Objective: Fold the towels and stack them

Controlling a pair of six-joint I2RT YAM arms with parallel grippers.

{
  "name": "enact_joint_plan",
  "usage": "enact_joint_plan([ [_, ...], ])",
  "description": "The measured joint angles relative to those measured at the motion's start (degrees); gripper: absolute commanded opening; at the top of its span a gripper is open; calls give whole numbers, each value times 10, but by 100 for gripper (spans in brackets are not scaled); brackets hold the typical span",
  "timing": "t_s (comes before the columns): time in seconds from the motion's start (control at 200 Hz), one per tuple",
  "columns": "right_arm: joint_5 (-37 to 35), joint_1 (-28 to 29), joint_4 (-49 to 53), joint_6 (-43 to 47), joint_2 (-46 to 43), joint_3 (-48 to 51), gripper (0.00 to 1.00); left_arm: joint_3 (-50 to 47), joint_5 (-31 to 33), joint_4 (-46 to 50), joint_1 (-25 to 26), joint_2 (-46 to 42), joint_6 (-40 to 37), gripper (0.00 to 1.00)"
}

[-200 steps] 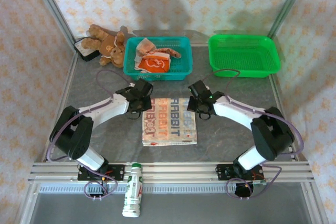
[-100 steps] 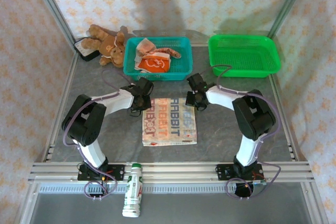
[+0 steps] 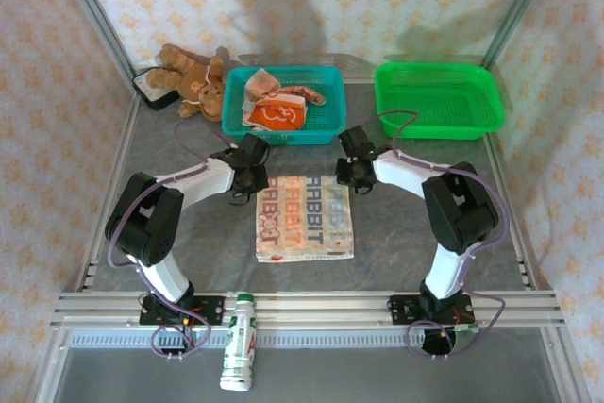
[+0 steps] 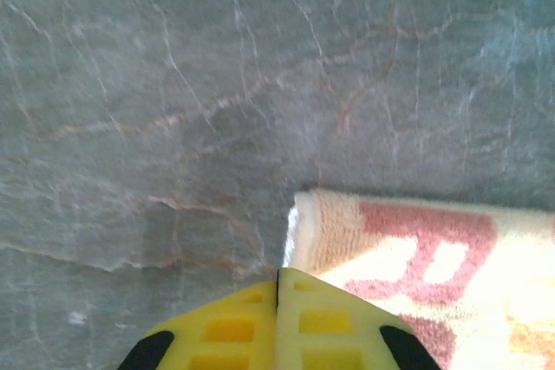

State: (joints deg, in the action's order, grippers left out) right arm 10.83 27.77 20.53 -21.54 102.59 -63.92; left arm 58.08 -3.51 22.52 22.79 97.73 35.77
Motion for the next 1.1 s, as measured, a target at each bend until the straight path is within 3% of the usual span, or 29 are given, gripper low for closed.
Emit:
enact_joint_plan([
  [0.095,2,-6,0,-4,0,-8,32,11,-5,0,-9,0,-8,17],
  [0.28,10,-9,0,-7,4,-10,35,25,-21,-4,-12,17,-19,25],
  [0.611,19,-9,0,-5,36,-11,34,27,-42,-9,-14,57,-29,23],
  [0.991,30,-15,-5,3,40,-12,7,27,-43,-9,-15,57,-37,13],
  [1.026,35,-15,-9,4,40,-12,0,27,-43,-9,-16,57,-39,10],
  [1.096,42,-15,-16,-1,41,-12,0,27,-45,-9,-16,57,-42,3],
])
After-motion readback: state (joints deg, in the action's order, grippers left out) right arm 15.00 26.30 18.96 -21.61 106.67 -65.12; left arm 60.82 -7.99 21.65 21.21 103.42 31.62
